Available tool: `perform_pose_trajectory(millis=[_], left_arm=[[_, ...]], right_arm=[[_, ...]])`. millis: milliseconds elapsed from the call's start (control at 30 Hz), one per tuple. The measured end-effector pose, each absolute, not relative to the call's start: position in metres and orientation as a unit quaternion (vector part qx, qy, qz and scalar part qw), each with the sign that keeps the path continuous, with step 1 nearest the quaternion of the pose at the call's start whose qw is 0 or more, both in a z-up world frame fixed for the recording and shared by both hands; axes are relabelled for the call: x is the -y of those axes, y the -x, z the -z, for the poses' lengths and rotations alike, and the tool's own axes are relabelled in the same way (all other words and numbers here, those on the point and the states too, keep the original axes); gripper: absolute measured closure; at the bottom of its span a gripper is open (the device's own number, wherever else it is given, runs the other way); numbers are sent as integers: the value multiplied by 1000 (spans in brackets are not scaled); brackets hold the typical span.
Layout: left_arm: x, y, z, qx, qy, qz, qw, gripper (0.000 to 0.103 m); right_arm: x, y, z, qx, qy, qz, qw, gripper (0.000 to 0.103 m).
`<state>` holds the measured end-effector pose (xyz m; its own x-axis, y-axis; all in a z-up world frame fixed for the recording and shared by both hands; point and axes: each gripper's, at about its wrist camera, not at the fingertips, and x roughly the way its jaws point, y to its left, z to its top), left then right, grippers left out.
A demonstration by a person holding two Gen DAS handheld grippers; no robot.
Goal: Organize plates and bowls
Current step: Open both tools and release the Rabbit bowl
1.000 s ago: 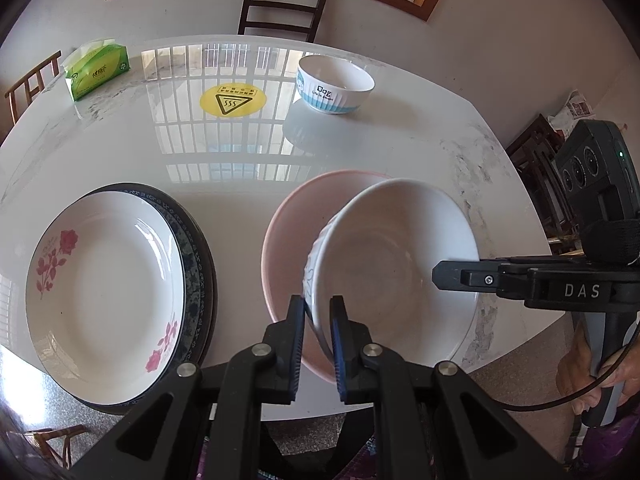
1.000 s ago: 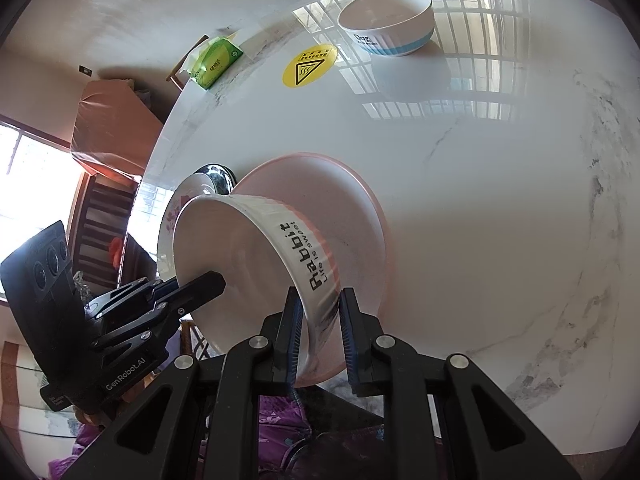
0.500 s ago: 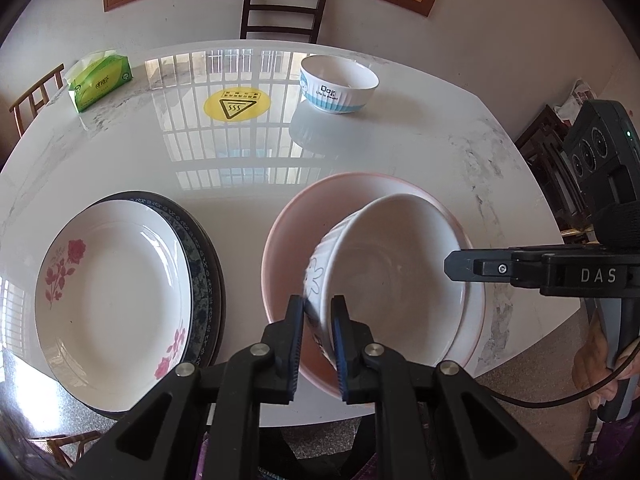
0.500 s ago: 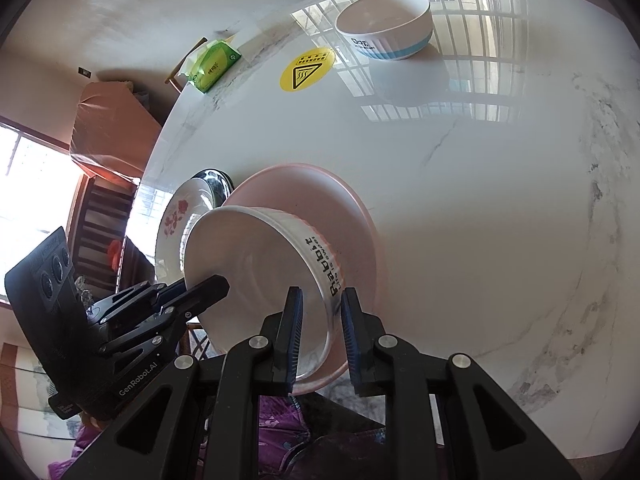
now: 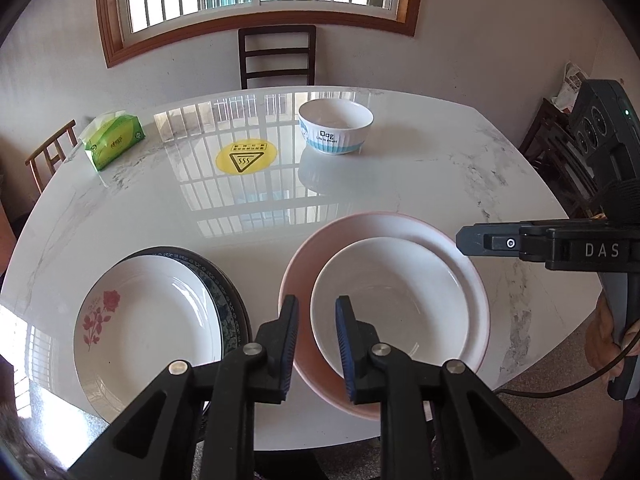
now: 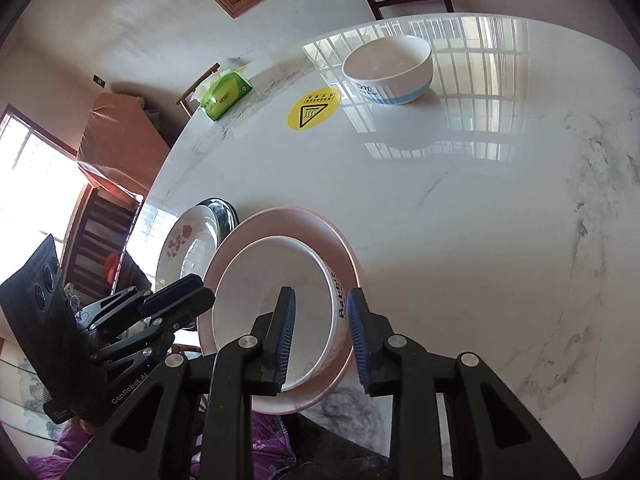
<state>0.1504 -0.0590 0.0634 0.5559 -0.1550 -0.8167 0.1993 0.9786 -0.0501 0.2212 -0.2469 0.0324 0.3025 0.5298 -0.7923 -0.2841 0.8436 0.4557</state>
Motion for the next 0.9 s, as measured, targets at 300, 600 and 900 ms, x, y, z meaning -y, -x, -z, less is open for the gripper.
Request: perform_pose_trajectory(millis=[300, 600, 900], left_arm=[[67, -149, -73, -392, -54, 101, 913, 83], [62, -164, -83, -366, -17, 119, 923, 84], [72, -206, -74, -377, -85, 74, 919, 83]], right_arm=[[276, -217, -57, -336, -8, -163, 928, 44], [299, -233, -44, -252, -16, -99, 963, 14], [311, -262, -22, -333, -66, -130, 932, 5]])
